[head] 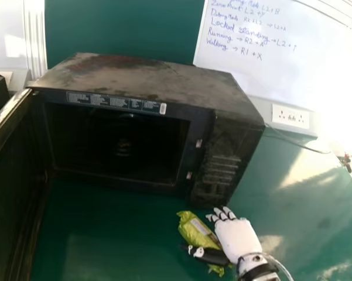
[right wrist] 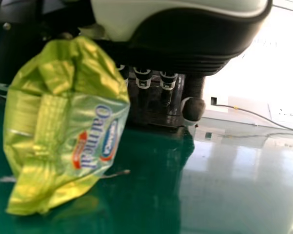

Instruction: Put biscuit inside oven

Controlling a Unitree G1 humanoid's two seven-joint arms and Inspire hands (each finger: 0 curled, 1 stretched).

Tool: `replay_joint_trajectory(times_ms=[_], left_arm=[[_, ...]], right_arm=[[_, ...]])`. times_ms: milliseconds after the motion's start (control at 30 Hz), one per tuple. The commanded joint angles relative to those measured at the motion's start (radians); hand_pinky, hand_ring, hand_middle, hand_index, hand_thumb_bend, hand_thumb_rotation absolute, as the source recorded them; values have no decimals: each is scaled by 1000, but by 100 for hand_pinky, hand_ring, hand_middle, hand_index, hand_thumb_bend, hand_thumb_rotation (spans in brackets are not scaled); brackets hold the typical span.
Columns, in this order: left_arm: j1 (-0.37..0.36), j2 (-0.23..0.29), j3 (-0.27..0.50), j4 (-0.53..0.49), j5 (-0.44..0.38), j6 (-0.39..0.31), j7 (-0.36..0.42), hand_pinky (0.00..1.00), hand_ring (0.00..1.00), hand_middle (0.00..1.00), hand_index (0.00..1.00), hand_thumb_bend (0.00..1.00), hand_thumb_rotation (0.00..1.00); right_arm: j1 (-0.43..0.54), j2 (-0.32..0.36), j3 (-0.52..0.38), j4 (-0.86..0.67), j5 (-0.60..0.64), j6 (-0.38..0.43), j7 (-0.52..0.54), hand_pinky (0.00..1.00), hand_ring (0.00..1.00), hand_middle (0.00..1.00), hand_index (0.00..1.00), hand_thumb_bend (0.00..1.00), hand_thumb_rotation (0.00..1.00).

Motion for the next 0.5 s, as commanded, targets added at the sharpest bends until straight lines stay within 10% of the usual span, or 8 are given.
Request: replay_joint_trajectory(times_ms=[0,467], left_arm=[[10,-10,2,-19,-3,5,8,73,82,85,81,87,78],[21,-11,4,-41,-1,14,19,78,84,86,82,87,79]], right_arm=[[8,-18,11,34,-16,11,8,0,100,100,86,99,68],[12,-46,19,46,-13,35,30,0,100,100,86,97,66]])
